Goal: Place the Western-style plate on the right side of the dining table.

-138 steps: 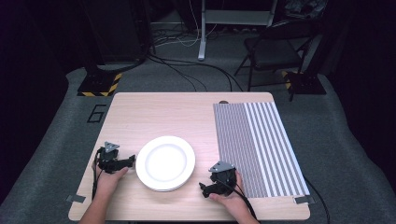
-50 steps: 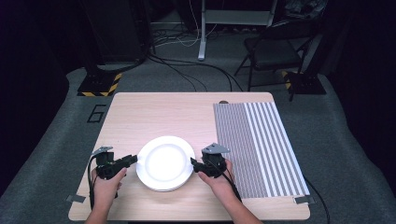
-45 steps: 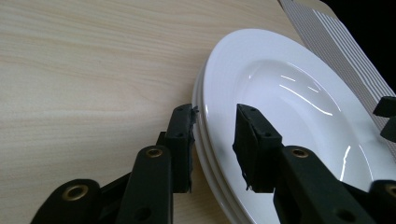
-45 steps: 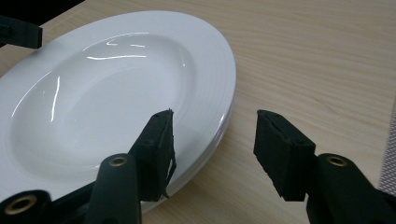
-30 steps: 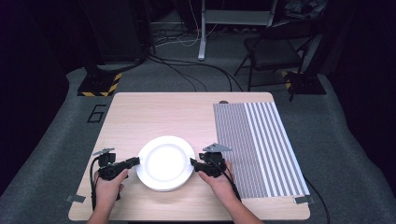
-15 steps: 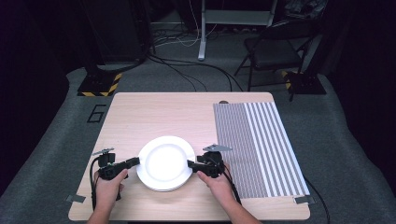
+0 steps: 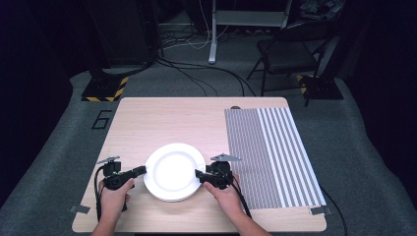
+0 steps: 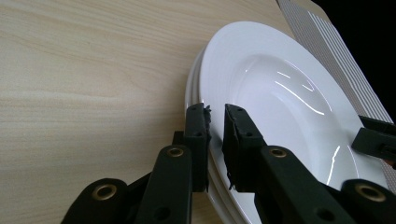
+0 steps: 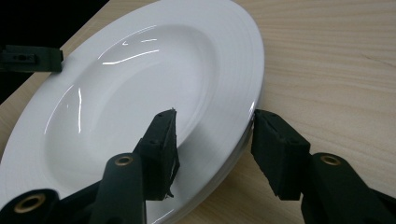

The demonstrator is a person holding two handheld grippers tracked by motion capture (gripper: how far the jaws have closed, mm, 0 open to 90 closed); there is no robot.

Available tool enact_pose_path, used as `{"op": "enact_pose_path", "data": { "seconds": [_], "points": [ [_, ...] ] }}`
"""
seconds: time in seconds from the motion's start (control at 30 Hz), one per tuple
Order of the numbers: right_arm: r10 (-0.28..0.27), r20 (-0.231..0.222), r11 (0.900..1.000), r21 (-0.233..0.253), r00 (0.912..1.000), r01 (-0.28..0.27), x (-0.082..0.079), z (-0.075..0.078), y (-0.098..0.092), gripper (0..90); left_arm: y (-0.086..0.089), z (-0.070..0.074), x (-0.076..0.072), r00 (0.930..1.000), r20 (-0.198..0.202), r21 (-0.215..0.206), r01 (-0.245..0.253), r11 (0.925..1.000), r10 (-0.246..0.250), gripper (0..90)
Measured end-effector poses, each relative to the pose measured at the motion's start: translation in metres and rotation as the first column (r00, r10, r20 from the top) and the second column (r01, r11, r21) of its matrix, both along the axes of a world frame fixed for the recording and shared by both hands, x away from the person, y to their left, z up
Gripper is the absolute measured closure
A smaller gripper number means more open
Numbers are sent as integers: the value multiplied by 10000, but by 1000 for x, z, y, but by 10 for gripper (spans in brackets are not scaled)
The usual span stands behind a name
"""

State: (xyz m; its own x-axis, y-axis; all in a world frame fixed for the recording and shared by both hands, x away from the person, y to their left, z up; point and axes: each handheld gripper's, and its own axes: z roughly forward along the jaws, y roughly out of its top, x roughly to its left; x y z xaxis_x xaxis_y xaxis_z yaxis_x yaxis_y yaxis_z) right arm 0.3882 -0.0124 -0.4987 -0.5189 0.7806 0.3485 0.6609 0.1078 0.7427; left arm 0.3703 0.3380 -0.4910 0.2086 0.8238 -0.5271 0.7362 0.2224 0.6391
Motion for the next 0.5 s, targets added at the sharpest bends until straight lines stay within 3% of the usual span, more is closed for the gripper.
{"op": "enact_pose_path", "data": {
  "seconds": [0.5],
  "points": [
    [-324,-471,9974,626,9984,354,1,5,-5,551,-2,0,0,9999,40,22,-119,9999,119,804]
  ]
}}
